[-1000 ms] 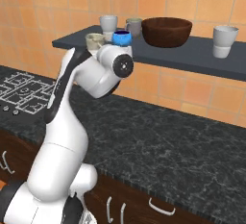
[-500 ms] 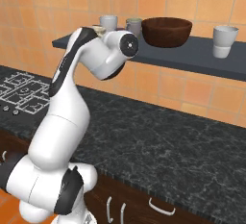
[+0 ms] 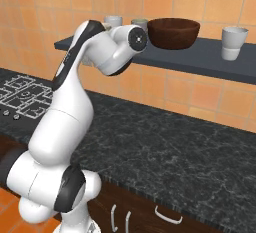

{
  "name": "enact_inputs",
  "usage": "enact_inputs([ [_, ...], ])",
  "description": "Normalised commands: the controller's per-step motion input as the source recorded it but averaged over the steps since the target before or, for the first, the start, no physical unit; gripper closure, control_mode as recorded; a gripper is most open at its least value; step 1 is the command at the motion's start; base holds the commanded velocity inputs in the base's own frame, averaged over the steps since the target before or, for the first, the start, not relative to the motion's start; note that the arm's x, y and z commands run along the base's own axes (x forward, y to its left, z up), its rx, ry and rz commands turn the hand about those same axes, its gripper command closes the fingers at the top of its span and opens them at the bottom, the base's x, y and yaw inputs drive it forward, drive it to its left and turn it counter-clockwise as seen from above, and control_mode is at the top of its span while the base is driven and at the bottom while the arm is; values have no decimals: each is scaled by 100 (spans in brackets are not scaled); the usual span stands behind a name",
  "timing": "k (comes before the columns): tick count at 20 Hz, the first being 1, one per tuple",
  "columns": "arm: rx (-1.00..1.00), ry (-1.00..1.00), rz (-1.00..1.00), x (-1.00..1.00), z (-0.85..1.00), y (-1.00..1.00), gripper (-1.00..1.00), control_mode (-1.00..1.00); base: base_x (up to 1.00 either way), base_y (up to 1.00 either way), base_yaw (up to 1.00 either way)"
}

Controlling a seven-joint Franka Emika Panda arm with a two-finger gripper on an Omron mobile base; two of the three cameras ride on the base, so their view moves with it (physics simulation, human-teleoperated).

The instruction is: Gather all objects into one cabinet and sort the glasses and bowls to opposite sides.

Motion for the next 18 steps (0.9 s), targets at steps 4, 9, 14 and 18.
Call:
enact_inputs([
  [4,0,-6,0,15,-5,1,100,-100,0,0,0],
  [9,-1,-3,-2,27,-13,11,100,-100,0,0,0],
  [14,0,-1,-1,26,-12,7,100,-100,0,0,0],
  [18,0,-2,-2,24,-5,1,100,-100,0,0,0],
])
